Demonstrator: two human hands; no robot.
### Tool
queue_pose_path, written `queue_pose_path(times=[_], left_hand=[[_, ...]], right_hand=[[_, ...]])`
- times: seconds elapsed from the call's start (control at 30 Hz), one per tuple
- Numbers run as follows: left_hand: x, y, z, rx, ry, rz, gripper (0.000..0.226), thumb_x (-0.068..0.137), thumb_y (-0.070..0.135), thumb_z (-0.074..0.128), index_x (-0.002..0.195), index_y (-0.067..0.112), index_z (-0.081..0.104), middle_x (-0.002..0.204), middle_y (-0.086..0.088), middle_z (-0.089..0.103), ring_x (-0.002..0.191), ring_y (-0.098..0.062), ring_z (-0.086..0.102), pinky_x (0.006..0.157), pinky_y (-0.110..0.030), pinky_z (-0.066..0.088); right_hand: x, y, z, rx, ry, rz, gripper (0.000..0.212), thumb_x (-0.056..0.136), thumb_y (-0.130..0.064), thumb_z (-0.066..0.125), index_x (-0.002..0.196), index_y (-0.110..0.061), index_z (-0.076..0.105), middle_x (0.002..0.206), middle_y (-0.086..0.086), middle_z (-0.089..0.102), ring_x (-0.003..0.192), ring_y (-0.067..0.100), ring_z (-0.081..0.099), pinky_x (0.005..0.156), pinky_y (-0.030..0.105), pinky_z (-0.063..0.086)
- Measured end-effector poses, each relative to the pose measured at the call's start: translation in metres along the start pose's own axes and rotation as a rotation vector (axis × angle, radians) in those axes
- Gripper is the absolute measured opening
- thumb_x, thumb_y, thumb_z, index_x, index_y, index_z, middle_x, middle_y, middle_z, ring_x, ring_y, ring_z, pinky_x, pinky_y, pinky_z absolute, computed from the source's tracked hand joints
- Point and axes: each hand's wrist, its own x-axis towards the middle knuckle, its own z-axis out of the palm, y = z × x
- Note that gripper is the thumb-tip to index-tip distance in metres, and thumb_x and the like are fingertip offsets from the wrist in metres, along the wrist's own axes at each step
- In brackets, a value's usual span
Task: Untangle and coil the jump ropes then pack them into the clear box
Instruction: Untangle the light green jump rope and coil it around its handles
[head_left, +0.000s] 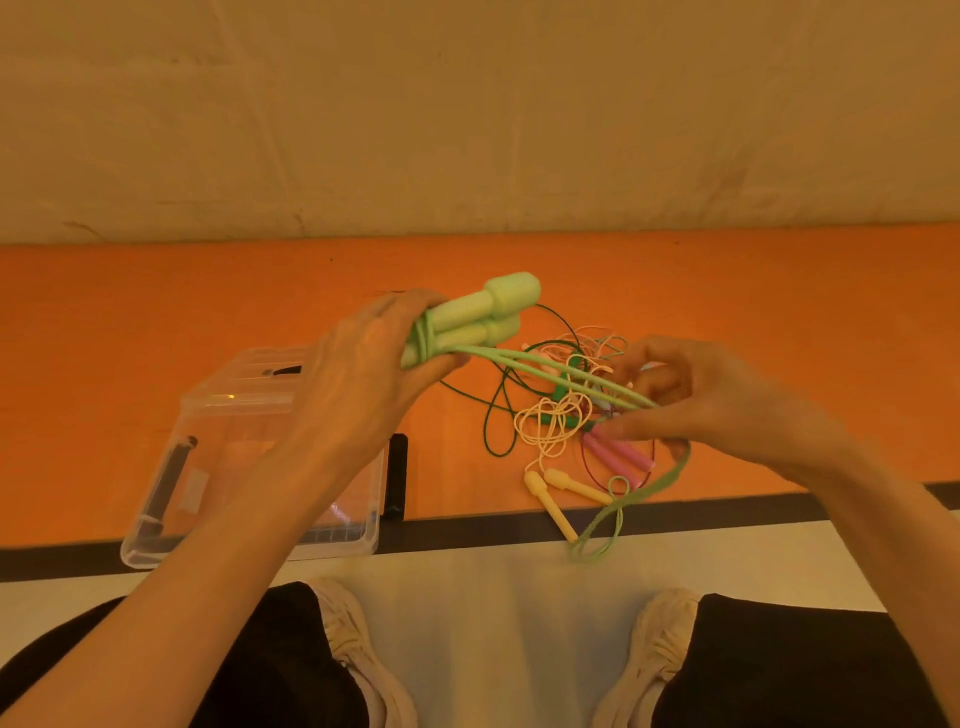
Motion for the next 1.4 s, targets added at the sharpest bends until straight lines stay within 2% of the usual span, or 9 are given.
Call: queue_pose_path(times=[0.17,0.33,0.43,0.6,0.8,0.9,1.07,1.2,1.4], left_hand=[[-0.003,-0.001,0.001,0.025,-0.078,0.007,0.049,0.082,0.053,0.062,0.124,0.027,0.060,0.108,0.008,0.065,0.090,-0.014,0.059,0.070,-0.039,0.050],[-0.007,0.002,0.007,0.040,-0.199,0.040,0.047,0.083,0.054,0.061,0.125,0.033,0.057,0.107,0.010,0.065,0.089,-0.014,0.059,0.070,-0.042,0.050],[-0.010,0.004,0.009,0.055,-0.278,0.096,0.045,0.083,0.056,0.060,0.124,0.037,0.057,0.106,0.014,0.064,0.088,-0.013,0.058,0.070,-0.041,0.049],[-0.019,0.013,0.017,-0.016,-0.418,0.180,0.043,0.084,0.058,0.057,0.120,0.036,0.057,0.093,0.027,0.051,0.077,0.003,0.045,0.077,-0.035,0.033],[-0.030,0.027,0.018,-0.133,-0.572,0.253,0.030,0.084,0.060,0.054,0.097,0.034,0.051,0.085,0.015,0.055,0.075,-0.003,0.050,0.062,-0.028,0.042],[-0.037,0.035,0.017,-0.113,-0.580,0.264,0.047,0.084,0.060,0.057,0.120,0.035,0.041,0.096,0.014,0.058,0.081,-0.004,0.051,0.064,-0.019,0.043],[-0.042,0.039,0.009,-0.030,-0.489,0.300,0.090,0.085,0.065,0.050,0.151,0.039,-0.006,0.095,0.015,0.056,0.077,-0.006,0.051,0.063,-0.023,0.045],[-0.044,0.041,0.014,0.141,-0.403,0.506,0.058,0.088,0.062,0.040,0.133,0.027,0.050,0.099,0.016,0.062,0.086,-0.002,0.053,0.063,-0.018,0.040],[-0.040,0.037,0.006,-0.079,-0.556,0.367,0.055,0.083,0.064,0.050,0.130,0.036,0.042,0.120,0.021,0.052,0.097,0.001,0.048,0.069,-0.022,0.045]], right_hand=[[-0.011,-0.008,-0.012,-0.124,0.297,-0.225,0.010,0.073,-0.014,0.077,0.078,-0.014,0.069,0.058,-0.004,0.064,0.047,0.002,0.053,0.046,0.010,0.037],[-0.007,-0.015,-0.016,-0.318,0.459,-0.348,0.014,0.088,-0.027,0.066,0.075,-0.032,0.066,0.053,0.001,0.052,0.049,0.009,0.041,0.047,0.023,0.032],[0.006,-0.019,-0.013,-0.428,0.557,-0.414,0.012,0.089,-0.039,0.059,0.081,-0.033,0.063,0.057,-0.004,0.051,0.052,0.013,0.042,0.052,0.037,0.036],[0.034,-0.020,-0.008,-0.521,0.643,-0.447,0.023,0.090,-0.044,0.054,0.090,-0.025,0.068,0.061,-0.019,0.049,0.058,0.009,0.044,0.057,0.037,0.039],[0.053,-0.018,0.005,-0.576,0.614,-0.428,0.020,0.089,-0.040,0.060,0.090,-0.024,0.071,0.072,-0.014,0.060,0.068,0.012,0.055,0.058,0.036,0.041],[0.059,-0.013,0.007,-0.589,0.570,-0.382,0.018,0.089,-0.039,0.063,0.089,-0.024,0.072,0.065,-0.020,0.052,0.058,0.003,0.046,0.055,0.031,0.031],[0.060,-0.007,0.005,-0.566,0.541,-0.340,0.016,0.088,-0.040,0.063,0.086,-0.027,0.071,0.070,-0.008,0.063,0.066,0.015,0.054,0.057,0.037,0.040],[0.061,-0.004,0.010,-0.574,0.462,-0.294,0.014,0.088,-0.042,0.062,0.083,-0.031,0.069,0.061,-0.009,0.058,0.057,0.011,0.049,0.052,0.034,0.035],[0.056,-0.004,0.002,-0.355,0.307,-0.262,0.014,0.089,-0.037,0.063,0.079,-0.029,0.070,0.065,0.010,0.061,0.056,0.021,0.045,0.053,0.040,0.037]])
